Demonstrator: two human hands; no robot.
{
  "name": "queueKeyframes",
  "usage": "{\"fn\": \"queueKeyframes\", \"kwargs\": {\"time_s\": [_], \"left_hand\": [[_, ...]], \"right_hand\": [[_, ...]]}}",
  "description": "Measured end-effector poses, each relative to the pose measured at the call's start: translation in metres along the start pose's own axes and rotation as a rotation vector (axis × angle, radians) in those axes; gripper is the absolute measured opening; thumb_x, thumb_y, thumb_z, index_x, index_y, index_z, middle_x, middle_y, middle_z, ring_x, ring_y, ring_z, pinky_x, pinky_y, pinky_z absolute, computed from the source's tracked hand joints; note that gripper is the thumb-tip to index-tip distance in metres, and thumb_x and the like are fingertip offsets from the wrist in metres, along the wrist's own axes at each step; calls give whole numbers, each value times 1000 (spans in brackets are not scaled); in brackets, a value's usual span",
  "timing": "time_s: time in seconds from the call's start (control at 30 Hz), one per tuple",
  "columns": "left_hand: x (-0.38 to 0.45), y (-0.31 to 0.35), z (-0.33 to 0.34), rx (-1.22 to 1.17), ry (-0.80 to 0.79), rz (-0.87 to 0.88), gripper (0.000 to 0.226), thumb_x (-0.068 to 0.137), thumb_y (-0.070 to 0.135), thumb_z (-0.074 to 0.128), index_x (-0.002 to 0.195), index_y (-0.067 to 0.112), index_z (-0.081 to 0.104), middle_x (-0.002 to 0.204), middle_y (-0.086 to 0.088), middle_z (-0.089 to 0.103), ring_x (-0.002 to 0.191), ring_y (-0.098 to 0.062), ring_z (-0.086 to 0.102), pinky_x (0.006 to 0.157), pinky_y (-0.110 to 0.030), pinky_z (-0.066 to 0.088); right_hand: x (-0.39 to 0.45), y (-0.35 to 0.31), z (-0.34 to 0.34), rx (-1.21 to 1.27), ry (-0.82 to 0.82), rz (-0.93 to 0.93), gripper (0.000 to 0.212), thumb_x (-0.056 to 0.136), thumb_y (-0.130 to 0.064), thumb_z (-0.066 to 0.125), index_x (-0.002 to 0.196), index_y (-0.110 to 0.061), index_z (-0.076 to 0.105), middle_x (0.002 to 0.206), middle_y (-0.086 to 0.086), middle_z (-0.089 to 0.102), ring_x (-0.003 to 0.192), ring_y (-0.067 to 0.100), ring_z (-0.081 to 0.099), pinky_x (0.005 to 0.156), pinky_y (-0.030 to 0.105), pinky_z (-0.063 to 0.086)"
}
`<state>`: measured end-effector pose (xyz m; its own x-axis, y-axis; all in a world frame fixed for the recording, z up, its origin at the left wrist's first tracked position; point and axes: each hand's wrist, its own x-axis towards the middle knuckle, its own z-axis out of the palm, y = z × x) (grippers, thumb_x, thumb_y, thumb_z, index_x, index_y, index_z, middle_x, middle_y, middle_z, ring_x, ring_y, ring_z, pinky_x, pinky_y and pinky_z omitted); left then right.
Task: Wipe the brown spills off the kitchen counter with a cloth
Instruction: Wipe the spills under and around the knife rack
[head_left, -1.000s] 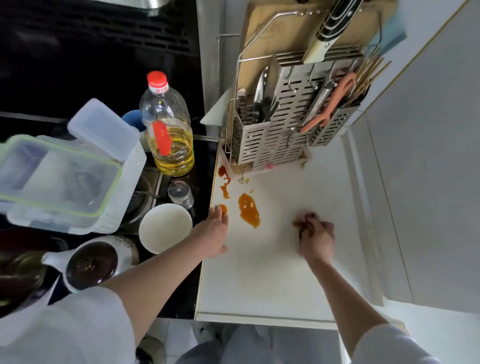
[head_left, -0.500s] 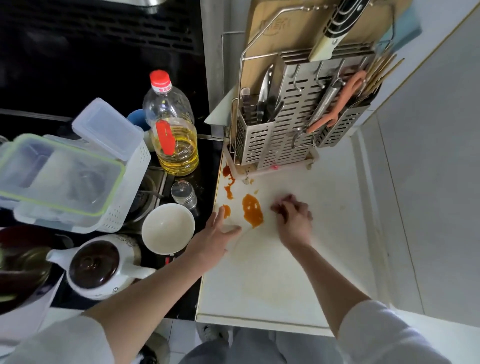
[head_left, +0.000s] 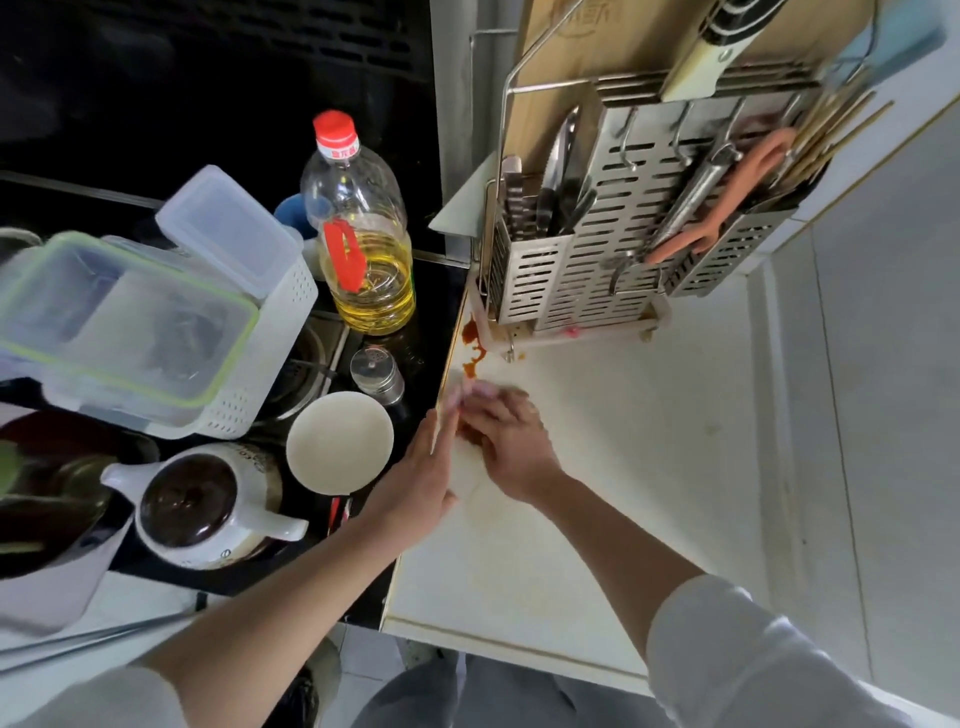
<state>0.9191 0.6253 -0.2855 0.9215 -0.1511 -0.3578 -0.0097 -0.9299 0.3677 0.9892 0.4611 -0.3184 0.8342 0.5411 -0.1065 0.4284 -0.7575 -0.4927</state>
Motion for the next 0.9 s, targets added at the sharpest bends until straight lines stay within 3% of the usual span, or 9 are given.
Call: {"fn": "queueKeyframes", "kwargs": {"time_s": [0.1, 0.17, 0.23, 0.3, 0.43, 0.57, 0.67, 0.8, 0.9], "left_hand": [[-1, 11, -1, -48, 5, 10, 106, 93, 24, 62, 153, 25, -26, 165, -12, -12, 150, -31, 19, 102, -29, 46], [0, 18, -1, -88, 69, 43, 88, 92, 19, 61, 157, 23, 1, 164, -11, 5, 151, -31, 12, 111, -35, 41], [4, 25, 2, -48, 230, 132, 52, 89, 15, 61, 139, 19, 47, 145, -8, 42, 135, -30, 41, 98, -33, 52], [11, 34, 3, 13, 292, 184, 20, 89, 21, 62, 108, 23, 67, 119, 3, 56, 108, -22, 57, 75, -26, 55], [21, 52, 15, 121, 110, 186, 31, 93, 42, 58, 117, 24, 64, 133, -1, 48, 121, -25, 44, 91, -30, 45], [36, 41, 0, 149, 16, 225, 26, 90, 33, 63, 115, 26, 62, 130, -6, 54, 115, -26, 58, 84, -37, 58], [64, 24, -10, 295, 187, 58, 43, 85, 21, 69, 126, 18, 57, 132, -10, 54, 126, -29, 48, 94, -39, 53], [35, 45, 17, 396, 186, 461, 54, 74, 25, 80, 124, 14, 64, 130, -7, 64, 120, -26, 57, 94, -33, 51], [33, 42, 18, 387, 98, 454, 64, 84, 25, 73, 141, 17, 47, 155, -12, 31, 139, -30, 37, 101, -37, 52]], "right_hand": [[-37, 0, -6, 277, -98, -143, 47, 91, -11, 58, 130, -38, 59, 137, -17, 56, 130, 6, 46, 108, 26, 37], [-56, 3, -19, 700, -45, 157, 39, 90, -3, 60, 122, -25, 63, 114, -8, 70, 99, 9, 67, 87, 35, 55], [-67, 18, -26, 824, 234, 398, 32, 85, 1, 52, 108, -19, 62, 98, -5, 71, 87, 16, 71, 77, 48, 58], [-75, 44, -30, 555, 386, 400, 29, 80, -4, 51, 101, -20, 64, 99, -2, 68, 92, 20, 68, 77, 46, 58], [-94, 80, -32, -33, 218, 396, 31, 87, -28, 65, 118, -30, 66, 139, 9, 52, 127, 36, 48, 105, 45, 39], [-111, 94, -30, -105, -61, 480, 67, 91, -66, 42, 152, -44, 24, 165, 3, 4, 152, 26, -4, 121, 43, -3], [-123, 103, -36, -75, -12, 576, 84, 84, -79, 26, 155, -37, 14, 165, 13, -1, 151, 32, -7, 122, 39, -1], [-130, 105, -43, -159, -105, 632, 75, 93, -68, 35, 155, -41, 3, 165, 4, -11, 151, 28, -10, 119, 51, -3], [-127, 103, -46, -122, -91, 632, 75, 92, -66, 42, 155, -42, 8, 165, 2, -8, 151, 26, -8, 119, 52, -2]]}}
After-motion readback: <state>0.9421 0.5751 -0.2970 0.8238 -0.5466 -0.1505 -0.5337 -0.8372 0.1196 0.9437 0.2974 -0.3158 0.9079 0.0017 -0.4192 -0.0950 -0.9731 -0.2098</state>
